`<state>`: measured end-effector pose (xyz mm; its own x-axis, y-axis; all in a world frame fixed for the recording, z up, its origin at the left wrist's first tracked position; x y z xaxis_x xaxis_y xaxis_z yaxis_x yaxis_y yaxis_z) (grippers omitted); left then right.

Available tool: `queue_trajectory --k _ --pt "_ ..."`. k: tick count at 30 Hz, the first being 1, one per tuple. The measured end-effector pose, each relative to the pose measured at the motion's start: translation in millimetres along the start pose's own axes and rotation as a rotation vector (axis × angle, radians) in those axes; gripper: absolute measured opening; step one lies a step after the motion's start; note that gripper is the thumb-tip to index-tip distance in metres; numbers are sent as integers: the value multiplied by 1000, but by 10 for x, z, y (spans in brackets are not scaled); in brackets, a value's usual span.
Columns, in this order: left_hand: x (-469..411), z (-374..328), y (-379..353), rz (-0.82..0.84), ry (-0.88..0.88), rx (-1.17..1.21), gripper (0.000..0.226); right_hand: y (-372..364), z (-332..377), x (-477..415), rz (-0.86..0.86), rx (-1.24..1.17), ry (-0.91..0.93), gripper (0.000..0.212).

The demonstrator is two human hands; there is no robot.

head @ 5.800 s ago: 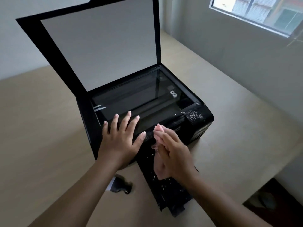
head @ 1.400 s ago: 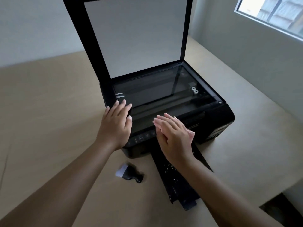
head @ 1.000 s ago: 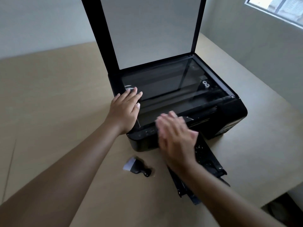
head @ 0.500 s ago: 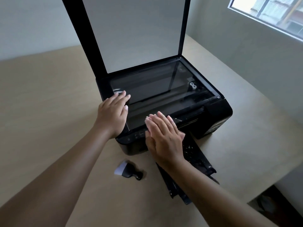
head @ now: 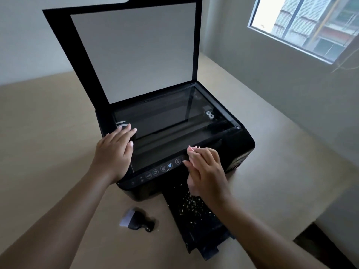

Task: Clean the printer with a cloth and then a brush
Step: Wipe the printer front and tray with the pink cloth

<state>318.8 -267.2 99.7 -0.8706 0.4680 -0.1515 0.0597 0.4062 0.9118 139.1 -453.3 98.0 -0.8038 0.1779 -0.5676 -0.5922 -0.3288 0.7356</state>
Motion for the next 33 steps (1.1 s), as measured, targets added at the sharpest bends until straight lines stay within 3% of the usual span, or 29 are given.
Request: queue_trajectory --k 3,6,10,12,15,17,20,22,26,29,33 --pt "19 -57 25 45 31 -83 48 124 -123 7 109 27 140 34" --pt "109 -309 30 195 61 -121 79 262 -335 -72 241 30 149 43" --pt "366 -699 -115 287 29 -175 110 703 -674 -271 39 56 57 31" --pt "408 -739 -188 227 -3 -296 110 811 -1003 -262 -63 67 -112 27" --pt "394 -726 -195 161 5 -307 105 537 -1126 -179 -17 126 -207 39" --pt "387 -732 -219 154 5 -328 105 401 -1013 -181 74 134 -119 49" --pt "388 -731 -228 144 4 -346 103 466 -950 -138 344 71 253 48" --pt "397 -724 -225 143 2 -344 102 656 -1185 -144 422 34 272 44" --pt "406 -740 -217 116 -5 -338 102 805 -1586 -465 118 -57 -173 33" --pt "401 -748 -220 110 -5 -341 101 551 -1478 -644 99 1 -156 28" --pt "409 -754 -209 110 -4 -340 101 663 -1448 -487 266 -14 40 30"
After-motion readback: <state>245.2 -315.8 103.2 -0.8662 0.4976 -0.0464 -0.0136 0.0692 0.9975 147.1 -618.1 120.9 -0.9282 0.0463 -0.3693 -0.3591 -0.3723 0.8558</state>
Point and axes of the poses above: each hand's wrist, its own x-axis away from the middle knuckle, its own y-axis out of the back of the hand, z = x × y, the point moved 5 cm from there along -x, towards the middle knuckle, and after that the axes turned 8 degrees about y, right-handed, at the moved point
